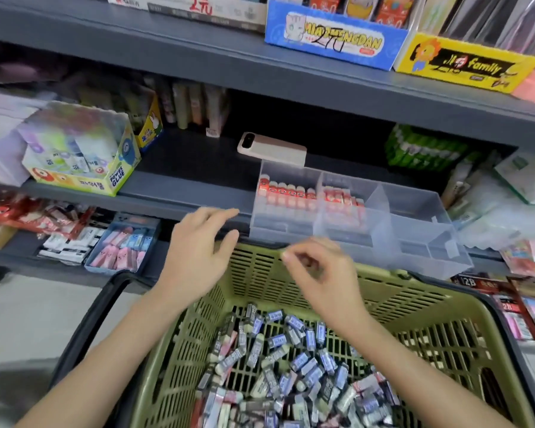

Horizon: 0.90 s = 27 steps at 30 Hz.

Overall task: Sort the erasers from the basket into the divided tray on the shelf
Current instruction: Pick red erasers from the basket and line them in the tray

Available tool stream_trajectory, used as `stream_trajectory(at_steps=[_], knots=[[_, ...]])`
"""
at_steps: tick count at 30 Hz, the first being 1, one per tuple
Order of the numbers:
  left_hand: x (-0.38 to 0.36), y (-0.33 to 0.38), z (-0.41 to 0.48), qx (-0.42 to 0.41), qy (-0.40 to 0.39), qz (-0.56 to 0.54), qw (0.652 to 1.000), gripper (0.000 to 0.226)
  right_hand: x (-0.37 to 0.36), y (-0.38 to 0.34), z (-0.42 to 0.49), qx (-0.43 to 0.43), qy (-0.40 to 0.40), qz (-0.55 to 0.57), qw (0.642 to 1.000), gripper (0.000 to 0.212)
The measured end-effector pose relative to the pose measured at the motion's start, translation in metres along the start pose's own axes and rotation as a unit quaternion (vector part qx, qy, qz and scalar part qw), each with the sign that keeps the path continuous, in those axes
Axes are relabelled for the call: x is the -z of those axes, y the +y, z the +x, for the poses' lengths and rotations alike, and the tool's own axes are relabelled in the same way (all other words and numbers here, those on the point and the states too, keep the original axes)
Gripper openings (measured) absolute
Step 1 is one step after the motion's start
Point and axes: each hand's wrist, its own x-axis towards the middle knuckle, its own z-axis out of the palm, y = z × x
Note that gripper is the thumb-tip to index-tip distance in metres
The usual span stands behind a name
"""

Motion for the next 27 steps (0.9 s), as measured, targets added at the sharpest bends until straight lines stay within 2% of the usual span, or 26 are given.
stream_trajectory(at_steps=[2, 5, 8, 10, 12, 14, 15, 17, 18, 19, 21, 24, 27], knots=[[0.005, -0.001, -0.016, 0.000, -0.016, 0.017, 1.000, 0.036, -0.014, 0.021, -0.045, -0.033, -0.106, -0.015, 0.994, 0.014], [0.010, -0.003, -0.037, 0.008, -0.043, 0.035, 0.998, 0.033, -0.055, 0.049, -0.093, -0.035, -0.294, -0.070, 0.952, 0.022], [0.012, -0.005, -0.054, 0.011, -0.046, 0.032, 0.998, 0.031, -0.101, 0.068, -0.109, 0.031, -0.370, -0.105, 0.922, 0.031], [0.014, -0.006, -0.061, 0.008, -0.045, 0.032, 0.998, 0.031, -0.125, 0.077, -0.108, 0.105, -0.401, -0.156, 0.897, 0.034], [0.014, -0.006, -0.064, 0.006, -0.039, 0.026, 0.999, 0.031, -0.137, 0.081, -0.104, 0.184, -0.415, -0.232, 0.860, 0.036], [0.015, -0.006, -0.064, 0.012, -0.032, 0.016, 0.999, 0.032, -0.139, 0.084, -0.101, 0.220, -0.406, -0.268, 0.846, 0.032], [0.015, -0.006, -0.064, 0.014, -0.031, 0.012, 0.999, 0.032, -0.138, 0.084, -0.102, 0.207, -0.386, -0.252, 0.863, 0.029], [0.016, -0.006, -0.064, 0.015, -0.033, 0.007, 0.999, 0.032, -0.129, 0.091, -0.105, 0.119, -0.320, -0.195, 0.920, 0.022], [0.016, -0.007, -0.064, 0.017, -0.036, 0.004, 0.999, 0.032, -0.121, 0.096, -0.107, 0.073, -0.289, -0.195, 0.934, 0.021], [0.016, -0.007, -0.063, 0.019, -0.038, 0.000, 0.999, 0.032, -0.114, 0.101, -0.108, 0.045, -0.276, -0.220, 0.934, 0.022], [0.017, -0.007, -0.062, 0.022, -0.039, -0.006, 0.999, 0.032, -0.106, 0.108, -0.111, 0.042, -0.277, -0.259, 0.924, 0.025], [0.017, -0.006, -0.062, 0.025, -0.042, -0.010, 0.999, 0.032, -0.116, 0.104, -0.110, 0.103, -0.315, -0.214, 0.919, 0.034], [0.017, -0.006, -0.062, 0.026, -0.046, -0.009, 0.999, 0.032, -0.136, 0.102, -0.109, 0.162, -0.359, -0.251, 0.884, 0.056]])
